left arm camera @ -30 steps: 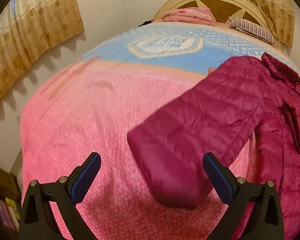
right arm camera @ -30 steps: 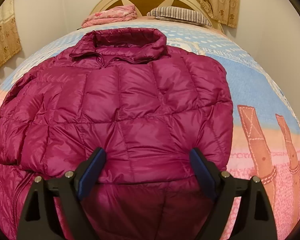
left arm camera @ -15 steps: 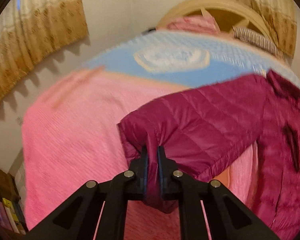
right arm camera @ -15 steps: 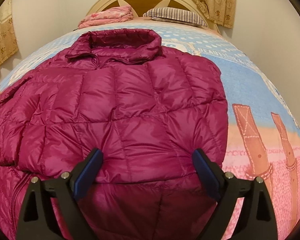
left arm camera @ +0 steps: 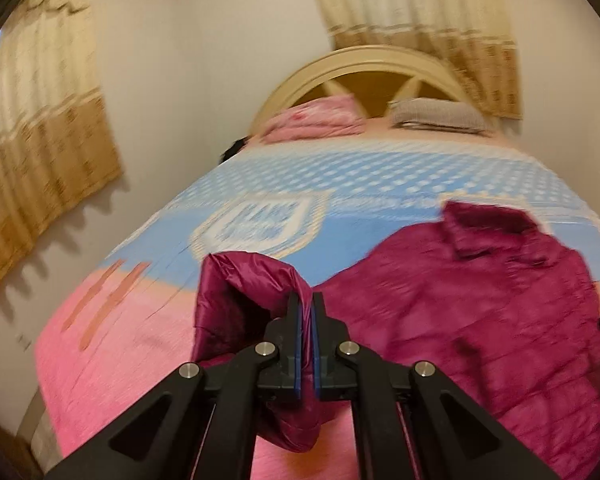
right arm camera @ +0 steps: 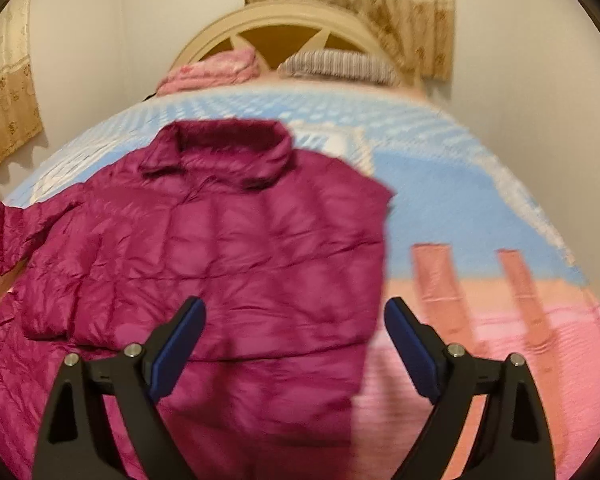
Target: Fold large clothes
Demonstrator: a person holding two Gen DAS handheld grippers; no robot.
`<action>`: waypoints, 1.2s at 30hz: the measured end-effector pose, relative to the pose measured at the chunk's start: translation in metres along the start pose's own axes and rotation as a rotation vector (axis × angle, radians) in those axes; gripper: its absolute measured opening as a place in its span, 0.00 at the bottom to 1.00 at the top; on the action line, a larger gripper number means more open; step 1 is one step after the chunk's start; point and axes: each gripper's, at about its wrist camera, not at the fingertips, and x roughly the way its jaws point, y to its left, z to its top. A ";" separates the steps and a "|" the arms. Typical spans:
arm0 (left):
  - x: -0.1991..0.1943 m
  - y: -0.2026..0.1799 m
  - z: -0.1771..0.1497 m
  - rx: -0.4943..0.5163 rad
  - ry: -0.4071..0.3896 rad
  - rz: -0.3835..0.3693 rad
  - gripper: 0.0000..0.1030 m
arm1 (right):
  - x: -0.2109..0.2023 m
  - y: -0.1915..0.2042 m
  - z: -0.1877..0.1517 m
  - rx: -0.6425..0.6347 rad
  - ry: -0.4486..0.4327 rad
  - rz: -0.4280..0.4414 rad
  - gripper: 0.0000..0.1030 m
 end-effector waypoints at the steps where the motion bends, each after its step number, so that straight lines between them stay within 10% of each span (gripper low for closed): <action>1: 0.000 -0.014 0.004 0.012 -0.005 -0.021 0.03 | 0.000 -0.004 -0.002 0.003 -0.001 -0.004 0.91; 16: 0.015 -0.209 -0.010 0.242 -0.021 -0.200 0.04 | 0.027 -0.007 -0.033 -0.020 0.109 -0.087 0.91; 21: 0.022 -0.175 -0.013 0.207 -0.011 -0.171 0.09 | 0.030 -0.010 -0.035 -0.017 0.125 -0.075 0.93; 25: 0.035 -0.112 -0.021 0.112 -0.030 -0.034 0.87 | 0.025 -0.015 -0.032 0.009 0.117 -0.046 0.92; 31: 0.047 -0.028 -0.034 -0.013 -0.020 0.031 0.90 | -0.018 0.002 0.003 0.050 0.012 -0.018 0.93; 36: 0.070 0.008 -0.051 -0.104 0.065 0.059 0.90 | -0.024 0.071 0.040 -0.028 0.001 0.191 0.93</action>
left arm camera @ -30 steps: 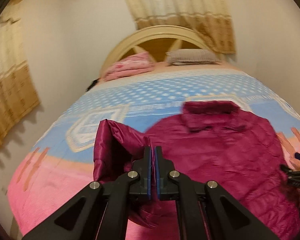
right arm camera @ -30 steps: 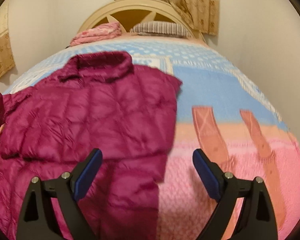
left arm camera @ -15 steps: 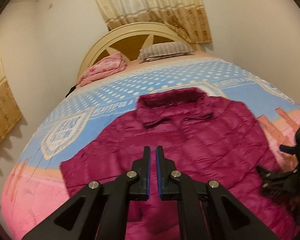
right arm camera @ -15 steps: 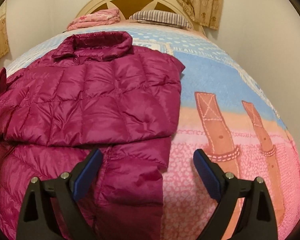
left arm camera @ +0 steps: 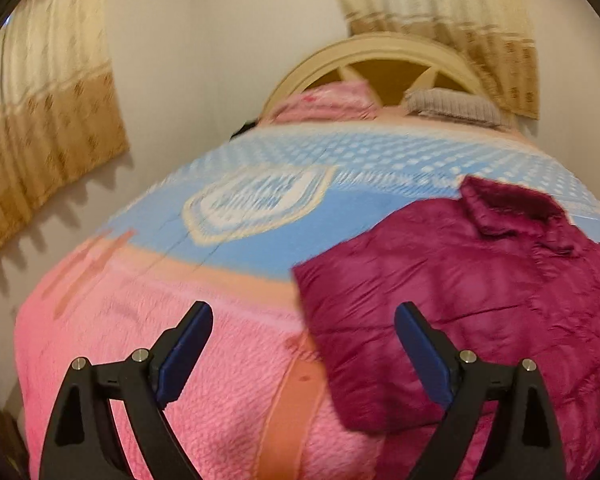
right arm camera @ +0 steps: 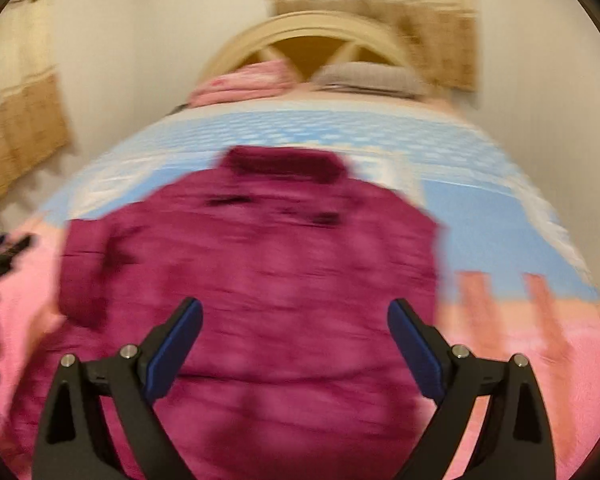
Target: Fold large clothes
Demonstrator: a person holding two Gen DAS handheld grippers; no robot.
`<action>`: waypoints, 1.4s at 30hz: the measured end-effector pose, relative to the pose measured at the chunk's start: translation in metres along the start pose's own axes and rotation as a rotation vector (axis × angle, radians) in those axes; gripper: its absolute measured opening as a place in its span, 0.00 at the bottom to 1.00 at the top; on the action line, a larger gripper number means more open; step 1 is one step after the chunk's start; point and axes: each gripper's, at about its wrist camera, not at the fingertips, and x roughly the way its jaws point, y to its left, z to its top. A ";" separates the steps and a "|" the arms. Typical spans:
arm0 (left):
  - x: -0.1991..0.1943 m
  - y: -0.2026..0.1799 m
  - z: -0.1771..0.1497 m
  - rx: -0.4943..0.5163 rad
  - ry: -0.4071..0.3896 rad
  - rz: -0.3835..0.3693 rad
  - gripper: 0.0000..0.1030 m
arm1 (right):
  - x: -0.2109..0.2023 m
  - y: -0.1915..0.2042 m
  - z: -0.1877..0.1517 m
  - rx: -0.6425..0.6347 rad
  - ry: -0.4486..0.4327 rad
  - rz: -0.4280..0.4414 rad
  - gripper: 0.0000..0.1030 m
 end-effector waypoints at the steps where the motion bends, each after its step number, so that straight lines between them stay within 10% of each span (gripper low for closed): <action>1: 0.004 0.004 -0.003 -0.012 0.014 -0.007 0.90 | 0.006 0.011 0.003 -0.008 0.009 0.038 0.93; 11: 0.029 0.035 -0.021 -0.035 0.085 0.037 0.90 | 0.096 0.134 0.025 -0.099 0.099 0.220 0.90; 13: 0.038 0.042 -0.022 -0.048 0.112 0.039 0.90 | 0.108 0.144 0.025 -0.091 0.120 0.234 0.80; 16: 0.048 0.050 -0.026 -0.070 0.155 0.029 0.90 | 0.119 0.157 0.021 -0.096 0.197 0.291 0.24; 21: 0.048 0.056 -0.025 -0.075 0.154 0.035 0.90 | 0.080 0.167 0.018 -0.162 0.104 0.298 0.17; 30: 0.029 0.042 -0.004 -0.059 0.109 0.026 0.90 | 0.012 0.084 0.019 -0.053 -0.014 0.249 0.15; 42: 0.011 -0.032 0.023 0.059 0.066 -0.017 0.90 | 0.033 -0.015 -0.030 0.116 0.091 0.108 0.15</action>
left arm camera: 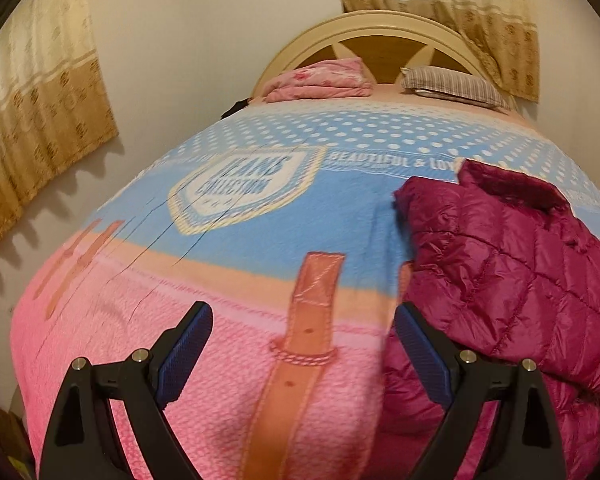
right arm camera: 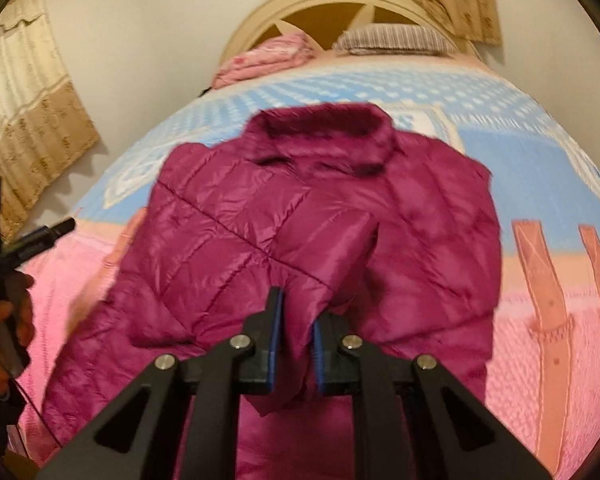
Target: Fold large clothes
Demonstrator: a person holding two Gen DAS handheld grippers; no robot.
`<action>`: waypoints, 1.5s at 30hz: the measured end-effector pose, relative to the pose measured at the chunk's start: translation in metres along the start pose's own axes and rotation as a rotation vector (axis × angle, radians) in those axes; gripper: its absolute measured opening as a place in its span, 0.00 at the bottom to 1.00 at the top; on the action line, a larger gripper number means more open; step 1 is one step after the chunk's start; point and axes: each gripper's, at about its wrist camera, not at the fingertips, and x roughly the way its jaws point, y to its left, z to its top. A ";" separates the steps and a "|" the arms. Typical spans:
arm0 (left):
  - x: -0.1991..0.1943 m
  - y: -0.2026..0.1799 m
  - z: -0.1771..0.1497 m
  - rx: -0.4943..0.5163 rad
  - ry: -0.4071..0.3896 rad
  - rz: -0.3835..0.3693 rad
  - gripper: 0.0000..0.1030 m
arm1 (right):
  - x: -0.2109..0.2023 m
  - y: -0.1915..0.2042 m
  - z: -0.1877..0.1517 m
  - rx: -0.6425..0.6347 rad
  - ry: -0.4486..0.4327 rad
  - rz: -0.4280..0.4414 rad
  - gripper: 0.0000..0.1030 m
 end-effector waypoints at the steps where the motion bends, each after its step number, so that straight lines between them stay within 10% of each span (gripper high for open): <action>1: 0.000 -0.005 0.001 0.011 -0.001 -0.001 0.90 | -0.002 -0.006 -0.002 0.003 0.009 -0.003 0.16; 4: 0.002 -0.021 0.007 0.038 0.001 -0.013 0.90 | 0.004 -0.006 -0.008 -0.039 0.070 -0.051 0.30; 6: 0.002 -0.031 0.013 0.041 -0.001 -0.037 0.90 | -0.005 -0.011 -0.011 -0.040 0.050 -0.109 0.68; 10: 0.002 -0.063 0.030 0.049 -0.022 -0.112 0.90 | -0.040 -0.022 0.000 0.033 -0.082 -0.176 0.68; 15: 0.018 -0.120 0.050 0.086 -0.014 -0.258 0.90 | -0.053 -0.004 0.021 0.013 -0.162 -0.094 0.45; 23: 0.112 -0.149 0.026 0.137 0.143 -0.128 0.90 | 0.025 0.008 0.015 -0.018 -0.011 -0.030 0.40; 32: 0.136 -0.125 0.008 0.017 0.215 -0.218 0.99 | 0.049 0.005 -0.007 -0.066 0.008 -0.060 0.40; 45: 0.079 -0.115 0.040 -0.034 0.064 -0.153 0.99 | 0.049 0.007 -0.008 -0.080 -0.023 -0.082 0.40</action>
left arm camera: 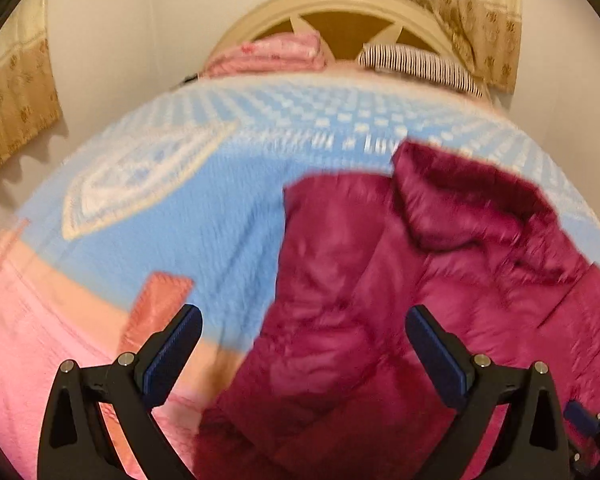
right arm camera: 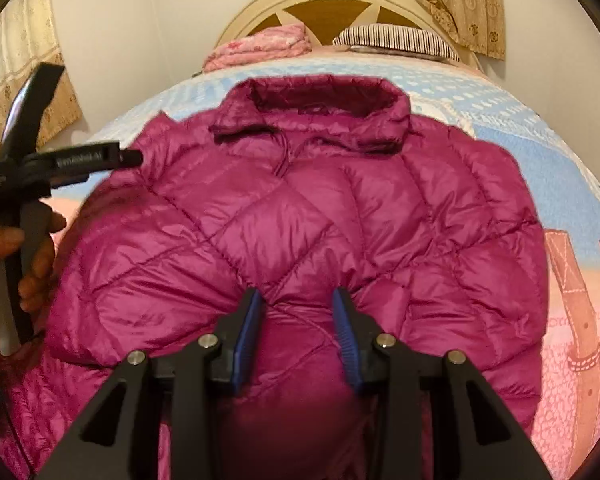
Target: Fold large clothes
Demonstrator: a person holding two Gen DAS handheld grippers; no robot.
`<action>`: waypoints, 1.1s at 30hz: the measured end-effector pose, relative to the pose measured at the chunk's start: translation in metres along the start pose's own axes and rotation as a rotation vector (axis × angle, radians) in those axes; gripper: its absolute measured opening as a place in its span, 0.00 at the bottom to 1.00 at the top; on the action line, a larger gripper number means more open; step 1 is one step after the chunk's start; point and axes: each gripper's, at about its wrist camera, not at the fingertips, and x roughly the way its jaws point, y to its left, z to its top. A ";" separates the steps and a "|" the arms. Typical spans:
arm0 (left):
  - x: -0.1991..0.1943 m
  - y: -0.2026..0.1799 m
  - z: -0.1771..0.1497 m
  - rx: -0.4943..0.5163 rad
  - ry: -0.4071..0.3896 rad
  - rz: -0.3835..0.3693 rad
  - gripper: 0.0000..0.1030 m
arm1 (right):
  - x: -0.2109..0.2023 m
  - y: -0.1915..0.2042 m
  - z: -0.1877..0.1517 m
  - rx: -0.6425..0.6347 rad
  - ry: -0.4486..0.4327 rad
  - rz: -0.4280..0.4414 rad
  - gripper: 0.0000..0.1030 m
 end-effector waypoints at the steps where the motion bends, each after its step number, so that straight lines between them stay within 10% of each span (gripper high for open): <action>1: -0.009 -0.005 0.007 0.009 -0.027 -0.017 0.99 | -0.007 -0.002 0.002 0.012 -0.023 -0.003 0.40; 6: 0.005 -0.044 0.023 0.122 -0.004 -0.133 0.99 | -0.028 -0.018 0.010 0.092 -0.121 -0.044 0.40; 12: 0.079 -0.048 0.007 0.136 0.181 -0.028 0.99 | -0.005 -0.021 0.007 0.076 -0.048 -0.039 0.40; 33: 0.091 -0.039 -0.006 0.101 0.137 -0.075 0.99 | 0.011 -0.015 0.002 0.034 0.000 -0.050 0.40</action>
